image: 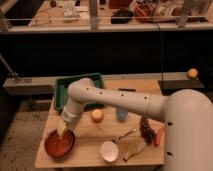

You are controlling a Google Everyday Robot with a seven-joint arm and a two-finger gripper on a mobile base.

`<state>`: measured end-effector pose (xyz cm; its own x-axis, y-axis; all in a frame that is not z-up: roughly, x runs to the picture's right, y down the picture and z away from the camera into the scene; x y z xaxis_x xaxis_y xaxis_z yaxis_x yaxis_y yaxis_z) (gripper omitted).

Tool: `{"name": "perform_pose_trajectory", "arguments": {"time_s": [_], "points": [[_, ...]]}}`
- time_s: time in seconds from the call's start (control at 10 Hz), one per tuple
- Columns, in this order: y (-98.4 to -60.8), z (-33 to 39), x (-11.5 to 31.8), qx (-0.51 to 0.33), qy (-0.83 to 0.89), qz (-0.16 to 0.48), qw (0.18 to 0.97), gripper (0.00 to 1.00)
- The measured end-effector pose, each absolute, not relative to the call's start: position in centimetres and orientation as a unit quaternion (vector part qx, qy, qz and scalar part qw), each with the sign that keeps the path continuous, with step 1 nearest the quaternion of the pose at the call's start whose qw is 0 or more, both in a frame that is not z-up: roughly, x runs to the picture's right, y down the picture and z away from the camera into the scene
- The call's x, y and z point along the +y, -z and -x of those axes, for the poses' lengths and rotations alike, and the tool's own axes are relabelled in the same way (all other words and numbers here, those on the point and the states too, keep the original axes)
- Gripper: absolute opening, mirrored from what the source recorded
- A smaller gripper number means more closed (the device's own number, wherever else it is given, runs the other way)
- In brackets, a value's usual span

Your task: Stack bowls on top of each other

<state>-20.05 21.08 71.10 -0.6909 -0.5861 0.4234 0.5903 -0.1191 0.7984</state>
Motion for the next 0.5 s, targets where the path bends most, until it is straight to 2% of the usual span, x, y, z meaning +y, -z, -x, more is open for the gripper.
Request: {"name": "perform_pose_trajectory", "arguments": {"time_s": [0.5], "points": [[-72.18,19.85,20.04,-0.536,0.731,-0.005,0.423,0.8]]}}
